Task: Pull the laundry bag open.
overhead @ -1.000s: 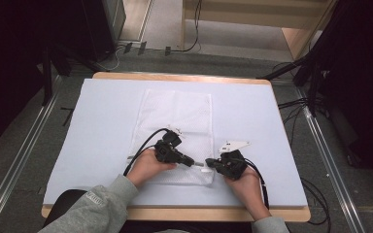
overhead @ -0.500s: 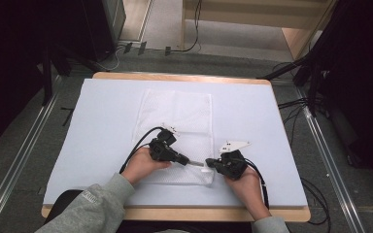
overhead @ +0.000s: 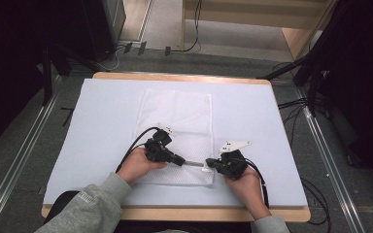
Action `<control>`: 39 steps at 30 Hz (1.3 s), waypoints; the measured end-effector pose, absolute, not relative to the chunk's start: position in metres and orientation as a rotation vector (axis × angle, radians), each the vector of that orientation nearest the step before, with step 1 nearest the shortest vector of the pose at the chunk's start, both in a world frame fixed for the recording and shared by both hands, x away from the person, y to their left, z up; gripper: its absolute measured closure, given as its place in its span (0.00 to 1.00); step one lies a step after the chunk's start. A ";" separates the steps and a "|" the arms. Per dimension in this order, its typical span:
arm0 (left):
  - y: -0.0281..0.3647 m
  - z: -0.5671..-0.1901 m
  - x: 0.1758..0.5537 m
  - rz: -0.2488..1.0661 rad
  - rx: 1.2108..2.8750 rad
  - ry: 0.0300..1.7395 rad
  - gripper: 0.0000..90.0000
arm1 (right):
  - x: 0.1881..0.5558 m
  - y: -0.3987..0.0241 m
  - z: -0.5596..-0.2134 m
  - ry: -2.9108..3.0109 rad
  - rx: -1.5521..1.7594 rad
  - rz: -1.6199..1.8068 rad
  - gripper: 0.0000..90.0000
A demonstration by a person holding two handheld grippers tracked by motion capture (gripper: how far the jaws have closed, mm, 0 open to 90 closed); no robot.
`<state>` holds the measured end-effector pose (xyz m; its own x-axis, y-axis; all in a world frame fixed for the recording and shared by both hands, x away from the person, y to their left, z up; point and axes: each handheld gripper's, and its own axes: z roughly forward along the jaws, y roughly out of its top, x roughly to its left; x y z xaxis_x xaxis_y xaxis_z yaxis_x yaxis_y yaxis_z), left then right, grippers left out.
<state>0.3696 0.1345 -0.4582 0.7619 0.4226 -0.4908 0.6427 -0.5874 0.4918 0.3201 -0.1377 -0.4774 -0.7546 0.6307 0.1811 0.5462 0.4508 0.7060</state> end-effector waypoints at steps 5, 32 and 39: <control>0.147 -0.456 0.373 -0.420 2.256 0.830 0.98 | 0.321 -0.138 -0.477 2.584 1.046 1.198 1.00; 0.195 -0.442 0.364 -0.384 2.210 0.867 0.98 | 0.321 -0.138 -0.477 2.585 1.080 1.201 1.00; 0.217 -0.437 0.362 -0.349 2.195 0.872 0.98 | 0.321 -0.138 -0.477 2.584 1.079 1.201 1.00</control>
<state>0.3621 0.2168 -0.4373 0.7324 0.4803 -0.4826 0.6807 -0.4982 0.5372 0.3214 -0.1379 -0.4772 -0.7451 0.6366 0.1987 0.5624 0.4396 0.7004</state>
